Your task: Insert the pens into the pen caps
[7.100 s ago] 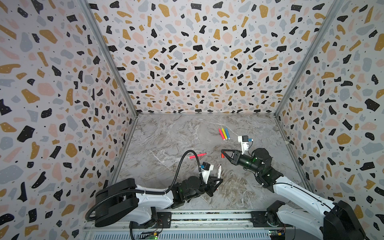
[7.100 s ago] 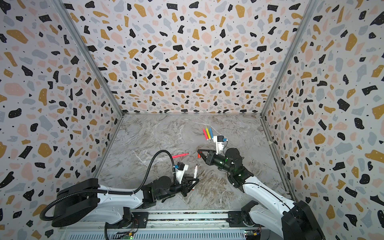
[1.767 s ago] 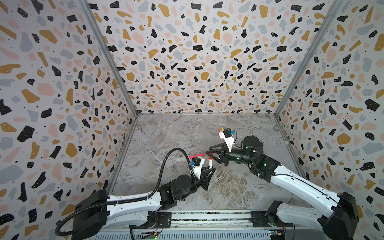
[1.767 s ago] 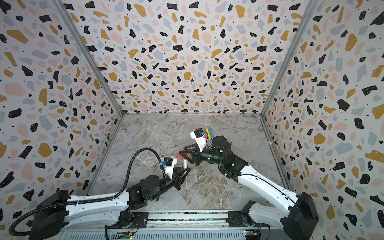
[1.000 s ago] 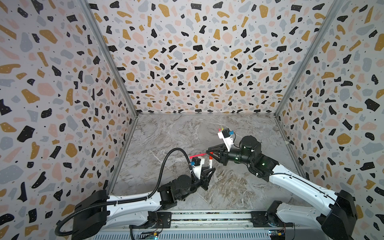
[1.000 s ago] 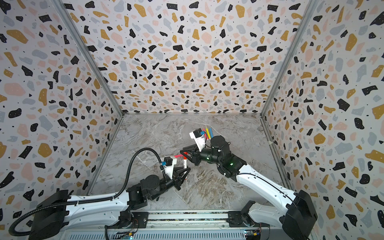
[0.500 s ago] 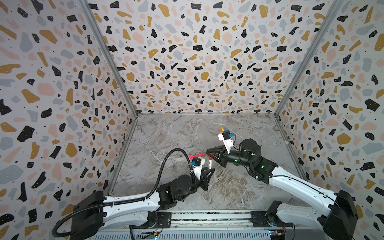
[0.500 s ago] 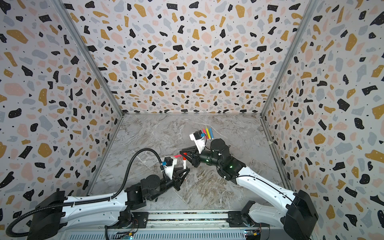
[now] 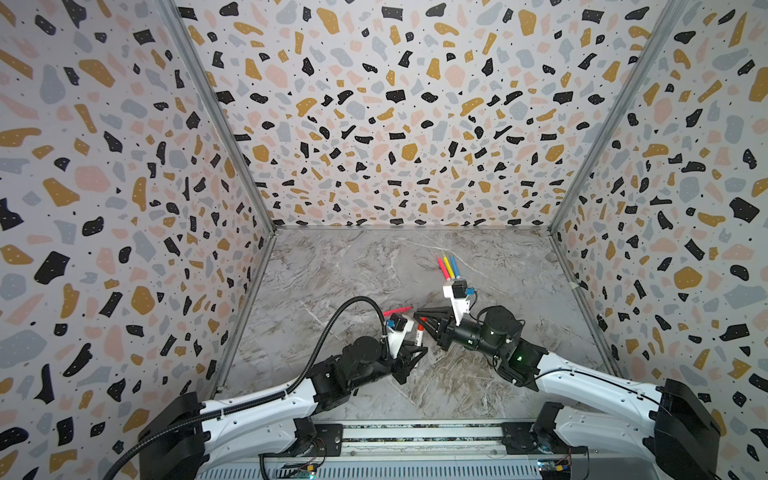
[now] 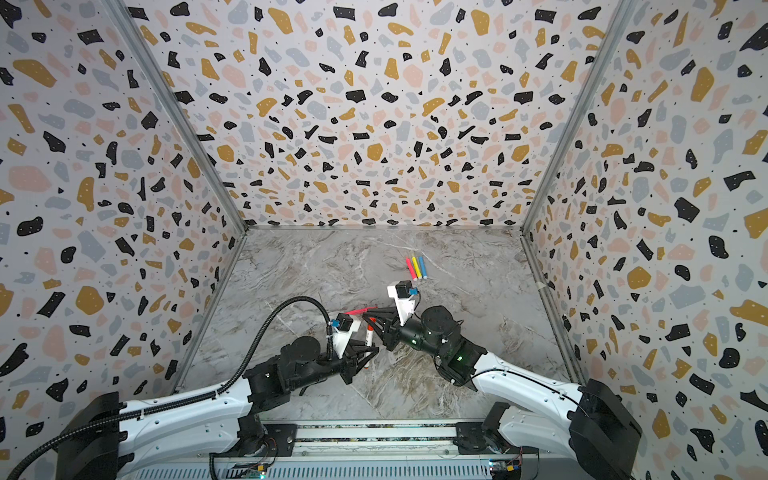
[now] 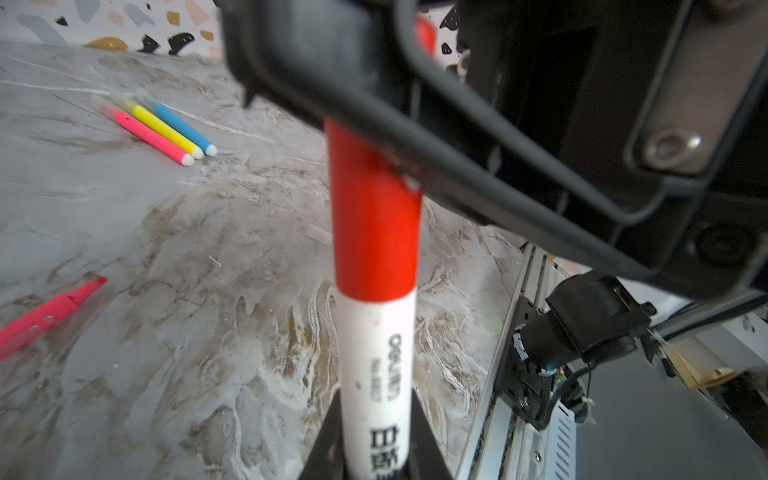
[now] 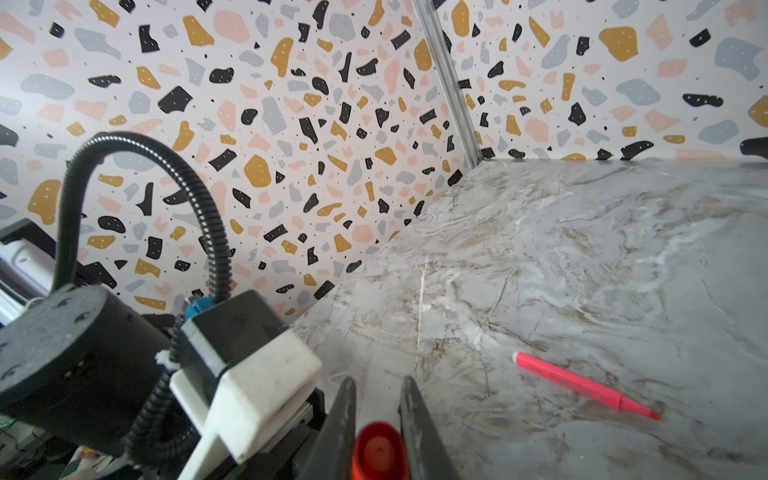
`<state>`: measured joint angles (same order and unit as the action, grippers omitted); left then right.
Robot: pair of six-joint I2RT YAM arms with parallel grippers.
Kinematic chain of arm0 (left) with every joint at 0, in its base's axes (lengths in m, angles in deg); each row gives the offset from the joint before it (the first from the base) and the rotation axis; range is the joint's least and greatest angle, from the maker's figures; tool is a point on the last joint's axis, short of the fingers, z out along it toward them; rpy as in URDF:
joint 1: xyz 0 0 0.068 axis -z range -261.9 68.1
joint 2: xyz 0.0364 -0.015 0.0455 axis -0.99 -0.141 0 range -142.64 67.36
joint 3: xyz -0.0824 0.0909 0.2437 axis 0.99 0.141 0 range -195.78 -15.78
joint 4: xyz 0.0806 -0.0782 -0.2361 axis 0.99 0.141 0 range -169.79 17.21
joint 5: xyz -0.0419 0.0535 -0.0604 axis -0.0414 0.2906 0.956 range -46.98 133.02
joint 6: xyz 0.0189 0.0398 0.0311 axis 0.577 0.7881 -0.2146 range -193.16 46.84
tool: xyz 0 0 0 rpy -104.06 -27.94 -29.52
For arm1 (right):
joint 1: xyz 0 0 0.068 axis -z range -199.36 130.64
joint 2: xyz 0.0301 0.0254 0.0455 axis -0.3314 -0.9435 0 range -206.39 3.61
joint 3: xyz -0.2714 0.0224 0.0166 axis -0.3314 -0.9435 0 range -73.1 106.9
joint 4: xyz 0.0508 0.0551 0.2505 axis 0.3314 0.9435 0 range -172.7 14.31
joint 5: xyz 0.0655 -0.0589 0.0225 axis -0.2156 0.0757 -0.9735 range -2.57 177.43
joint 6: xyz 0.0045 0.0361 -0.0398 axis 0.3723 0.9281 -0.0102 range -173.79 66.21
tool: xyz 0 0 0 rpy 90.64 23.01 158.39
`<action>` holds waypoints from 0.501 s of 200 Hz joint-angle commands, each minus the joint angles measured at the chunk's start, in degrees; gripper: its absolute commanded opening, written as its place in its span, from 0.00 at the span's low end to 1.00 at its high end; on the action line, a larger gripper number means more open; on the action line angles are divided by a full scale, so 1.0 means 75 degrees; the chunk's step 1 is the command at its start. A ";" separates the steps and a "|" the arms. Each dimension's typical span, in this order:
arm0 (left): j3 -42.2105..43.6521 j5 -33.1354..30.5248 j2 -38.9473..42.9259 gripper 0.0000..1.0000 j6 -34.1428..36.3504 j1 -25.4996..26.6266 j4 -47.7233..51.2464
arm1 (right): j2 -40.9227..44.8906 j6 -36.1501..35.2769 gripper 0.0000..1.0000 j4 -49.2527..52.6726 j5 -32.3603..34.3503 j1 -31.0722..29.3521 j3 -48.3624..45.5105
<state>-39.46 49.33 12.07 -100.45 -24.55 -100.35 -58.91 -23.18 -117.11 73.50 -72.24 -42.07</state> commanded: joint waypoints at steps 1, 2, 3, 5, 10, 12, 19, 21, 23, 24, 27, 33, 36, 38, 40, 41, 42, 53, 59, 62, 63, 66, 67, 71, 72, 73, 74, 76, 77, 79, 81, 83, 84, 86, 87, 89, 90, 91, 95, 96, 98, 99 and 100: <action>-0.1222 -0.0679 0.0478 0.00 -0.0336 -0.0746 -0.2615 | -0.0182 0.0050 0.00 0.1577 -0.1352 -0.0665 -0.0844; -0.1229 -0.0672 0.0473 0.00 -0.0335 -0.0750 -0.2609 | -0.0183 0.0053 0.00 0.1571 -0.1352 -0.0668 -0.0856; -0.1239 -0.0663 0.0471 0.00 -0.0335 -0.0764 -0.2606 | -0.0183 0.0054 0.00 0.1556 -0.1359 -0.0682 -0.0867; -0.1246 -0.0632 0.0470 0.00 -0.0334 -0.0784 -0.2598 | -0.0183 0.0055 0.00 0.1537 -0.1375 -0.0692 -0.0891; -0.1269 -0.0571 0.0477 0.00 -0.0334 -0.0827 -0.2591 | -0.0196 0.0066 0.00 0.1482 -0.1394 -0.0726 -0.0956; -0.1277 -0.0548 0.0480 0.00 -0.0331 -0.0849 -0.2582 | -0.0213 0.0070 0.00 0.1459 -0.1407 -0.0729 -0.0971; -0.1314 -0.0476 0.0477 0.00 -0.0344 -0.0906 -0.2579 | -0.0240 0.0076 0.00 0.1375 -0.1444 -0.0771 -0.1066; -0.1318 -0.0463 0.0480 0.00 -0.0346 -0.0931 -0.2579 | -0.0247 0.0084 0.00 0.1345 -0.1452 -0.0776 -0.1090; -0.1327 -0.0447 0.0481 0.00 -0.0346 -0.0945 -0.2579 | -0.0267 0.0095 0.00 0.1311 -0.1469 -0.0777 -0.1113; -0.1335 -0.0439 0.0481 0.00 -0.0346 -0.0944 -0.2579 | -0.0272 0.0093 0.00 0.1303 -0.1475 -0.0783 -0.1125; -0.1333 -0.0426 0.0481 0.00 -0.0346 -0.0970 -0.2585 | -0.0285 0.0101 0.00 0.1244 -0.1503 -0.0788 -0.1169; -0.1349 -0.0399 0.0481 0.00 -0.0352 -0.1006 -0.2601 | -0.0327 0.0119 0.00 0.1130 -0.1576 -0.0811 -0.1246; -0.1358 -0.0390 0.0491 0.00 -0.0354 -0.1021 -0.2603 | -0.0346 0.0131 0.00 0.1092 -0.1611 -0.0812 -0.1279; -0.1364 -0.0394 0.0492 0.00 -0.0357 -0.1026 -0.2609 | -0.0359 0.0142 0.00 0.1054 -0.1626 -0.0821 -0.1290; -0.1357 -0.0395 0.0498 0.00 -0.0357 -0.1037 -0.2613 | -0.0371 0.0147 0.00 0.1033 -0.1653 -0.0822 -0.1319; -0.1355 -0.0395 0.0507 0.00 -0.0358 -0.1042 -0.2620 | -0.0377 0.0148 0.00 0.1024 -0.1661 -0.0823 -0.1327; -0.1355 -0.0395 0.0506 0.00 -0.0358 -0.1051 -0.2623 | -0.0385 0.0149 0.00 0.1007 -0.1671 -0.0833 -0.1327; -0.1361 -0.0374 0.0530 0.00 -0.0380 -0.1125 -0.2678 | -0.0447 0.0152 0.00 0.0810 -0.1838 -0.0892 -0.1417; -0.1363 -0.0363 0.0534 0.00 -0.0398 -0.1165 -0.2692 | -0.0490 0.0149 0.00 0.0742 -0.1905 -0.0926 -0.1457; -0.1358 -0.0361 0.0545 0.00 -0.0415 -0.1184 -0.2705 | -0.0503 0.0149 0.00 0.0719 -0.1932 -0.0941 -0.1470; -0.1362 -0.0360 0.0536 0.00 -0.0422 -0.1198 -0.2707 | -0.0513 0.0149 0.00 0.0715 -0.1941 -0.0947 -0.1467; -0.1365 -0.0360 0.0548 0.00 -0.0424 -0.1222 -0.2718 | -0.0522 0.0139 0.00 0.0700 -0.1966 -0.0961 -0.1474; -0.1366 -0.0360 0.0550 0.00 -0.0426 -0.1235 -0.2731 | -0.0528 0.0138 0.00 0.0693 -0.1976 -0.0974 -0.1469; -0.1364 -0.0346 0.0564 0.00 -0.0440 -0.1260 -0.2752 | -0.0551 0.0126 0.00 0.0687 -0.1988 -0.0994 -0.1487; -0.1365 -0.0342 0.0564 0.00 -0.0440 -0.1271 -0.2759 | -0.0555 0.0126 0.00 0.0686 -0.1993 -0.1003 -0.1488; -0.1365 -0.0339 0.0563 0.00 -0.0440 -0.1277 -0.2763 | -0.0557 0.0126 0.00 0.0686 -0.1995 -0.1007 -0.1488; -0.1360 -0.0338 0.0569 0.00 -0.0446 -0.1285 -0.2771 | -0.0557 0.0126 0.00 0.0686 -0.1996 -0.1009 -0.1494; -0.1356 -0.0331 0.0582 0.00 -0.0450 -0.1309 -0.2777 | -0.0567 0.0126 0.00 0.0686 -0.1997 -0.1011 -0.1499; -0.1361 -0.0328 0.0578 0.00 -0.0451 -0.1313 -0.2778 | -0.0568 0.0126 0.00 0.0686 -0.1997 -0.1017 -0.1499; -0.1362 -0.0317 0.0576 0.00 -0.0466 -0.1337 -0.2793 | -0.0570 0.0126 0.00 0.0686 -0.1989 -0.1016 -0.1500; -0.1365 -0.0314 0.0581 0.00 -0.0467 -0.1352 -0.2788 | -0.0576 0.0126 0.00 0.0686 -0.1978 -0.1015 -0.1500; -0.1369 -0.0305 0.0585 0.00 -0.0470 -0.1367 -0.2784 | -0.0577 0.0126 0.00 0.0686 -0.1969 -0.1018 -0.1500; -0.1367 -0.0303 0.0586 0.00 -0.0472 -0.1377 -0.2787 | -0.0580 0.0126 0.00 0.0692 -0.1966 -0.1015 -0.1500; -0.1372 -0.0299 0.0586 0.00 -0.0474 -0.1391 -0.2784 | -0.0572 0.0126 0.00 0.0693 -0.1963 -0.1021 -0.1500; -0.1369 -0.0295 0.0581 0.00 -0.0475 -0.1401 -0.2781 | -0.0577 0.0126 0.00 0.0702 -0.1963 -0.1022 -0.1500; -0.1381 -0.0291 0.0585 0.00 -0.0481 -0.1420 -0.2788 | -0.0581 0.0126 0.00 0.0713 -0.1957 -0.1017 -0.1500; -0.1379 -0.0291 0.0586 0.00 -0.0484 -0.1427 -0.2789 | -0.0581 0.0131 0.00 0.0717 -0.1954 -0.1020 -0.1500; -0.1384 -0.0290 0.0586 0.00 -0.0485 -0.1437 -0.2790 | -0.0576 0.0129 0.00 0.0725 -0.1952 -0.1016 -0.1494; -0.1380 -0.0273 0.0595 0.00 -0.0492 -0.1471 -0.2787 | -0.0575 0.0126 0.00 0.0755 -0.1939 -0.1017 -0.1494; -0.1373 -0.0270 0.0597 0.00 -0.0495 -0.1488 -0.2795 | -0.0573 0.0126 0.00 0.0761 -0.1927 -0.1020 -0.1491; -0.1371 -0.0264 0.0604 0.00 -0.0500 -0.1501 -0.2800 | -0.0571 0.0126 0.00 0.0781 -0.1913 -0.1025 -0.1474; -0.1368 -0.0265 0.0601 0.00 -0.0499 -0.1509 -0.2801 | -0.0570 0.0126 0.00 0.0786 -0.1908 -0.1018 -0.1476; -0.1367 -0.0266 0.0605 0.00 -0.0499 -0.1519 -0.2796 | -0.0558 0.0126 0.00 0.0795 -0.1900 -0.1015 -0.1470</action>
<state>-40.91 60.39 12.40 -99.45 -29.49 -96.11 -60.97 -21.67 -129.02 75.35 -74.25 -47.45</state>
